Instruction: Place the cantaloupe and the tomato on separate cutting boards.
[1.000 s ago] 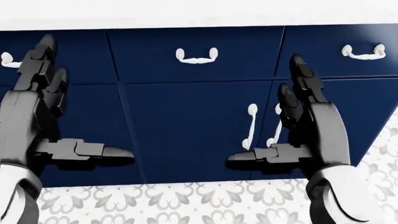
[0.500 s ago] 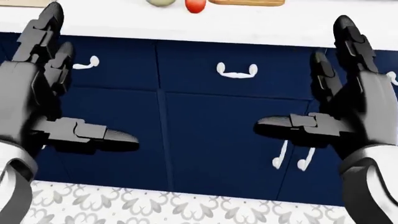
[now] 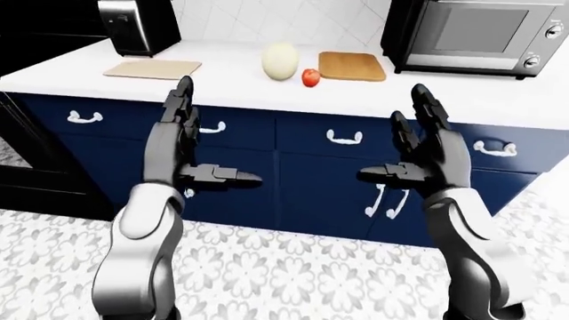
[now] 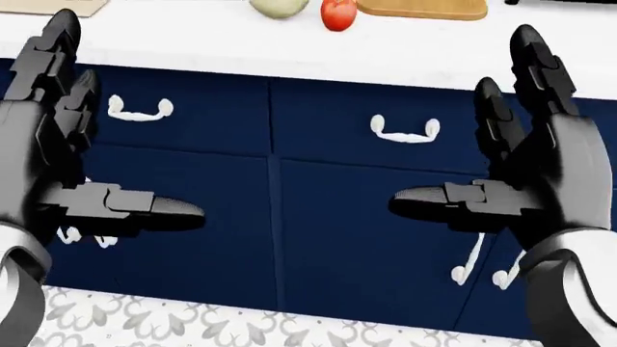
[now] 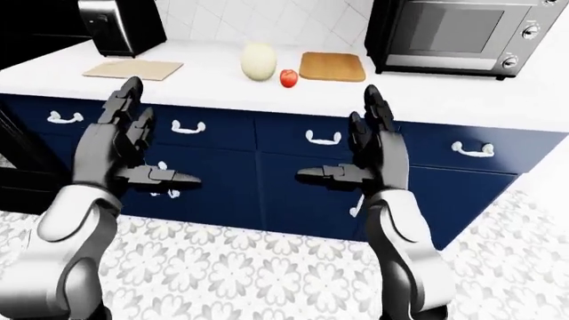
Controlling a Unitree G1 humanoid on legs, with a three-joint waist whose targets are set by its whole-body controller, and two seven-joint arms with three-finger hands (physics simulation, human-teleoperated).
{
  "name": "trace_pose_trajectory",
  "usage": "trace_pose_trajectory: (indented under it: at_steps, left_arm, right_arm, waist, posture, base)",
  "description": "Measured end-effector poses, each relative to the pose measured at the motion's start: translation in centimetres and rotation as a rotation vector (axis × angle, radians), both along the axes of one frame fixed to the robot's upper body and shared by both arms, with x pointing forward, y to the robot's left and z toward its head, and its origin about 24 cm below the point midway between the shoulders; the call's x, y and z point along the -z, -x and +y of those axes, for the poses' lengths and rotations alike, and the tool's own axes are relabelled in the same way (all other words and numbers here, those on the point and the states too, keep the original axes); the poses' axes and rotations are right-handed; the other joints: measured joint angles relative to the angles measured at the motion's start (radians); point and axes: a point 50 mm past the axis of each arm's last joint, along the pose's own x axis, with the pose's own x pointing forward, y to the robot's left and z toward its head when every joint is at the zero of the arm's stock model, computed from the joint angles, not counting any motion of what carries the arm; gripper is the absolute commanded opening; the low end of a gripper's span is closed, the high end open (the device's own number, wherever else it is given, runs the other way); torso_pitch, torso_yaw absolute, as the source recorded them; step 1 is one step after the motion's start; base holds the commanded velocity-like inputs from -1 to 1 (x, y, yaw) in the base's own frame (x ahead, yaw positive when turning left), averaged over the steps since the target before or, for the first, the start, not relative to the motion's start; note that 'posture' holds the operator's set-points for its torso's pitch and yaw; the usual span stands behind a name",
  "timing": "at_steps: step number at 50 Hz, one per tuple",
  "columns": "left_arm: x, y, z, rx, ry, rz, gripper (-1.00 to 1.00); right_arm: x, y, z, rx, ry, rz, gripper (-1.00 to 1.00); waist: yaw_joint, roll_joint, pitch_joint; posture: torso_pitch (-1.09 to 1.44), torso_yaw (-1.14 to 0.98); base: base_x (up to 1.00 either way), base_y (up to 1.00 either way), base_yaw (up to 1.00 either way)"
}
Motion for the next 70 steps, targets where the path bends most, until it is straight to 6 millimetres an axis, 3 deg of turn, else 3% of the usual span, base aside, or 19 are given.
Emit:
trace_pose_trajectory:
  at_steps: [1, 2, 6, 15, 19, 26, 30, 31, 33, 36, 40, 44, 47, 51, 56, 60, 64, 67, 70]
  left_arm:
    - [-0.2, 0.0, -0.1, 0.002, -0.001, -0.006, 1.00]
    - [-0.1, 0.0, -0.3, 0.011, 0.004, -0.002, 1.00]
    - [0.6, -0.2, -0.8, 0.043, 0.003, 0.041, 1.00]
    - [-1.1, 0.1, -0.5, 0.031, -0.005, -0.030, 1.00]
    - [-0.5, 0.0, 0.3, -0.013, -0.002, 0.019, 1.00]
    - [-1.5, 0.3, -0.1, 0.005, -0.007, -0.030, 1.00]
    - [-1.6, 0.3, -0.1, 0.001, -0.006, -0.031, 1.00]
    - [-1.2, 0.2, -0.3, 0.012, -0.001, -0.018, 1.00]
    - [-0.5, 0.1, -0.7, 0.036, -0.002, 0.020, 1.00]
    - [-0.8, 0.1, -0.7, 0.040, -0.004, 0.022, 1.00]
    - [-1.5, 0.4, -0.7, 0.033, -0.006, -0.030, 1.00]
    - [-1.7, 0.4, -0.7, 0.035, -0.009, -0.040, 1.00]
    - [-0.6, 0.2, 0.0, -0.003, -0.003, 0.021, 1.00]
    - [-1.2, 0.3, -0.2, 0.000, -0.008, -0.005, 1.00]
    - [-1.8, 0.6, -0.5, 0.016, -0.012, -0.039, 1.00]
    - [-1.0, 0.4, -0.2, 0.004, -0.009, 0.010, 1.00]
    - [-2.0, 0.7, -0.3, 0.010, -0.013, -0.044, 1.00]
    - [-1.3, 0.6, -1.2, 0.060, -0.011, -0.014, 1.00]
    - [-1.0, 0.4, -1.0, 0.056, -0.010, 0.015, 1.00]
  right_arm:
    - [0.0, 0.0, 0.0, 0.001, 0.000, 0.000, 1.00]
    - [0.2, -0.1, -0.3, 0.010, 0.002, 0.010, 1.00]
    - [1.0, -0.2, -1.0, 0.048, -0.004, 0.055, 1.00]
    - [-1.0, 0.4, -0.8, 0.035, -0.002, -0.020, 1.00]
    - [-0.6, 0.3, -0.3, -0.002, -0.003, 0.020, 1.00]
    - [-1.6, 0.7, -0.7, 0.016, 0.001, -0.033, 1.00]
    - [-1.7, 0.7, -0.8, 0.011, 0.000, -0.038, 1.00]
    - [-1.5, 0.7, -1.1, 0.022, -0.001, -0.028, 1.00]
    - [-1.0, 0.7, -1.5, 0.047, -0.006, 0.007, 1.00]
    - [-1.1, 0.7, -1.6, 0.054, -0.003, 0.005, 1.00]
    - [-2.1, 1.2, -1.5, 0.043, 0.000, -0.049, 1.00]
    - [-2.3, 1.1, -1.6, 0.044, -0.007, -0.056, 1.00]
    - [-1.2, 0.8, -1.2, 0.016, -0.013, 0.003, 1.00]
    - [-1.7, 1.2, -1.9, 0.037, -0.013, -0.025, 1.00]
    - [-2.7, 1.7, -2.2, 0.042, -0.030, -0.088, 1.00]
    - [-1.9, 1.6, -2.1, 0.026, -0.038, -0.043, 1.00]
    - [-2.6, 1.9, -2.2, 0.038, -0.023, -0.090, 1.00]
    - [-1.8, 1.7, -2.9, 0.077, -0.032, -0.048, 1.00]
    - [-1.5, 1.5, -2.9, 0.073, -0.027, -0.027, 1.00]
  waist:
    - [-0.002, -0.021, -0.004]
    - [-0.014, -0.009, 0.003]
    - [-0.034, -0.017, 0.006]
    - [-0.051, 0.103, -0.007]
    - [-0.023, 0.104, 0.015]
    - [-0.002, 0.043, 0.000]
    - [0.001, -0.009, -0.007]
    - [-0.008, 0.002, 0.004]
    - [-0.018, -0.011, 0.023]
    - [-0.029, -0.009, 0.007]
    - [-0.040, 0.032, -0.002]
    - [-0.035, 0.096, -0.006]
    - [-0.019, 0.099, 0.017]
    - [-0.019, 0.083, -0.004]
    - [-0.015, 0.031, 0.015]
    - [-0.044, 0.076, 0.005]
    - [-0.053, -0.012, -0.012]
    - [-0.047, -0.007, 0.033]
    - [-0.037, -0.010, 0.030]
  posture:
    - [0.00, 0.00]
    - [0.00, 0.00]
    - [0.00, 0.00]
    - [0.00, 0.00]
    - [0.00, 0.00]
    - [0.00, 0.00]
    - [0.00, 0.00]
    - [0.00, 0.00]
    - [0.00, 0.00]
    - [0.00, 0.00]
    - [0.00, 0.00]
    - [0.00, 0.00]
    - [0.00, 0.00]
    - [0.00, 0.00]
    - [0.00, 0.00]
    - [0.00, 0.00]
    - [0.00, 0.00]
    - [0.00, 0.00]
    - [0.00, 0.00]
  base:
    - [0.45, 0.09, 0.00]
    - [0.45, 0.09, 0.00]
    - [0.45, 0.09, 0.00]
    - [0.44, 0.09, 0.00]
    - [0.44, 0.10, 0.00]
    - [0.45, 0.09, 0.00]
    - [0.43, 0.10, 0.00]
    - [0.41, 0.09, 0.00]
    - [0.39, 0.09, 0.00]
    - [0.34, 0.09, 0.00]
    - [0.31, 0.09, 0.00]
    - [0.30, 0.02, 0.00]
    - [0.30, 0.00, 0.00]
    - [0.12, 0.00, 0.00]
    - [0.00, -0.19, 0.00]
    - [0.00, -0.70, 0.00]
    - [0.00, 0.00, 0.00]
    - [0.00, 0.00, 0.00]
    - [0.00, 0.00, 0.00]
